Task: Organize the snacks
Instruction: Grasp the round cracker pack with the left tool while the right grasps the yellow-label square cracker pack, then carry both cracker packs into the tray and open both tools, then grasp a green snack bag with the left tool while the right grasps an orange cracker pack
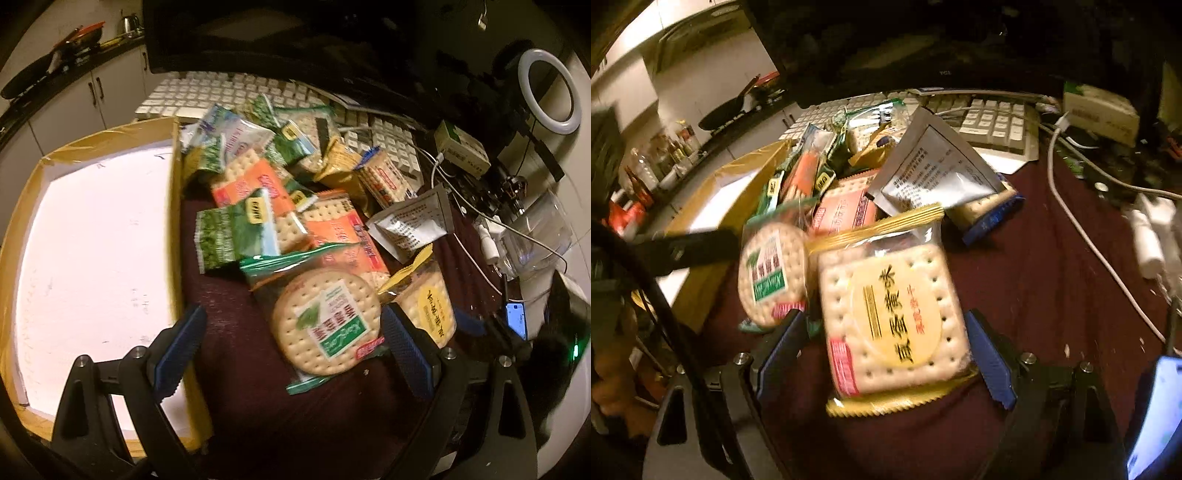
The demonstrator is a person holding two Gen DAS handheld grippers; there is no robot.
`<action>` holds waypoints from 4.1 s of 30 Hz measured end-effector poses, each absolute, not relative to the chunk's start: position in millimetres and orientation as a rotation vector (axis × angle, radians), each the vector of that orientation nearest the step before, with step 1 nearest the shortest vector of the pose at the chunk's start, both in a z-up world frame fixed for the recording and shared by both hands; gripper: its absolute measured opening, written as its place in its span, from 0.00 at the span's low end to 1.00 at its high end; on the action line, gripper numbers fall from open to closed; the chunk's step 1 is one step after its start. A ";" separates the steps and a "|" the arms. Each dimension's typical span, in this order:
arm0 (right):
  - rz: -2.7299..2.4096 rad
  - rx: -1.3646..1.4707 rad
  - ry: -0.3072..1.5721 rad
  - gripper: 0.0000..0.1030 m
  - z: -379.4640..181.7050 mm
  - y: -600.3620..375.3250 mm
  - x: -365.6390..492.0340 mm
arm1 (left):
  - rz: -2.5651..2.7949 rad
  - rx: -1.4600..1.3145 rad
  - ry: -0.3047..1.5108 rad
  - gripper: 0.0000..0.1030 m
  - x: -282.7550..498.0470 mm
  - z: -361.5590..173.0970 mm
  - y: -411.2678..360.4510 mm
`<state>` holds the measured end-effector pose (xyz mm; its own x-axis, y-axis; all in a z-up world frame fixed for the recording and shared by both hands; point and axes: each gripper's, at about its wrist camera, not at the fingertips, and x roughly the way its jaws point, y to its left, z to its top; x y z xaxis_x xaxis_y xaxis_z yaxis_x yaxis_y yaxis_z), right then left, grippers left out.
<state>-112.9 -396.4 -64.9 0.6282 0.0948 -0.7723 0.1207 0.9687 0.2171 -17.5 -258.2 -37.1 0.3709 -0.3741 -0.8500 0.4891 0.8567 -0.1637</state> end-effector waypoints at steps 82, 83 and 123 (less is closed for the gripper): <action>0.279 0.473 0.676 0.81 -26.3 -320.7 -73.0 | -0.443 -0.043 0.766 0.89 -12.9 16.3 -103.5; 0.262 0.488 0.679 0.81 -28.0 -330.3 -76.5 | -0.449 -0.018 0.760 0.89 -15.7 17.5 -112.5; -0.005 0.409 0.832 0.50 -68.3 -386.1 -86.0 | -0.783 0.670 1.122 0.47 34.9 -75.2 -287.6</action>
